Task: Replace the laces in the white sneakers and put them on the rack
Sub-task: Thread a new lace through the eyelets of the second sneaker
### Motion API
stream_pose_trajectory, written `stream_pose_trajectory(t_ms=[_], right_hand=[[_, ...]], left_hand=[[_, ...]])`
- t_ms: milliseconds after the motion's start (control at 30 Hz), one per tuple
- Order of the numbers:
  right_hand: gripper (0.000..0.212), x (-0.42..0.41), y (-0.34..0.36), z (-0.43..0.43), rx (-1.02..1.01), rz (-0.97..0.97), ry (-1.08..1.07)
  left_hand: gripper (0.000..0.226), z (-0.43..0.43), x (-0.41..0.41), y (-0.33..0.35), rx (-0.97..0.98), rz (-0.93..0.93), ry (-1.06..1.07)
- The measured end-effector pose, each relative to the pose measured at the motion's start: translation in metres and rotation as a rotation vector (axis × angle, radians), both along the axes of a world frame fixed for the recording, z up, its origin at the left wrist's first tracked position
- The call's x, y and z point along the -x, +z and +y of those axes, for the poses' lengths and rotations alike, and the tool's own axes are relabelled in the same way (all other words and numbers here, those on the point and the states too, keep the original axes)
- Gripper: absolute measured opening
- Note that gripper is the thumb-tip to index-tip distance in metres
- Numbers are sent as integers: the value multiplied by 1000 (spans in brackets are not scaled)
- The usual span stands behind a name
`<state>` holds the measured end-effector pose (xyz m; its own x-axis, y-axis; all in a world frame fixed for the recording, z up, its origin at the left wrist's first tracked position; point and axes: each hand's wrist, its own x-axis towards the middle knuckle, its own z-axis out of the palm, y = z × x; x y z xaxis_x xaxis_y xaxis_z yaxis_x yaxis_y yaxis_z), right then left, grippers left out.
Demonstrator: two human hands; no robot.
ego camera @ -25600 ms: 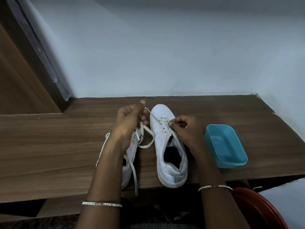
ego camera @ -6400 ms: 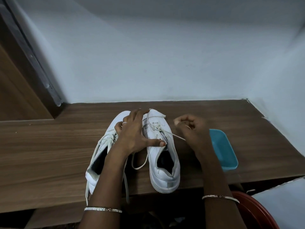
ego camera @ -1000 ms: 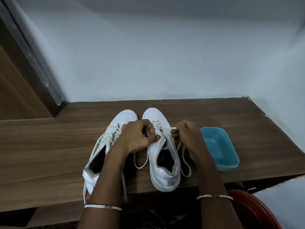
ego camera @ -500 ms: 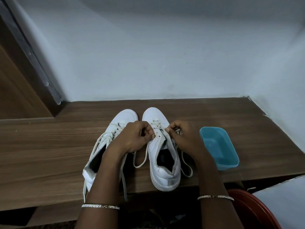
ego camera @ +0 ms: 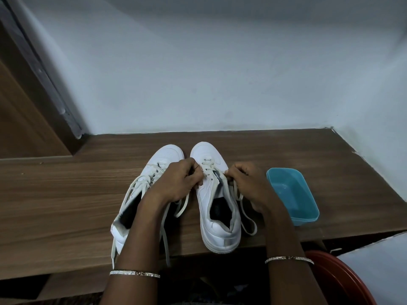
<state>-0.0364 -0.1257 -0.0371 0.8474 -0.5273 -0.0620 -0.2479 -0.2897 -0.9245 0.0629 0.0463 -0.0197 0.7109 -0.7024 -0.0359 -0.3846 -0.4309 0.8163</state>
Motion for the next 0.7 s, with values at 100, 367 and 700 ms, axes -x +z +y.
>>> stream_pose_trajectory(t_ms=[100, 367, 700], right_hand=[[29, 0, -2, 0, -106, -18, -13], [41, 7, 8, -3, -153, -115, 40], [44, 19, 33, -6, -164, -287, 51]], left_hand=[[13, 0, 0, -1, 26, 15, 18], [7, -6, -4, -3, 195, -238, 81], [28, -38, 19, 1, 79, -466, 70]])
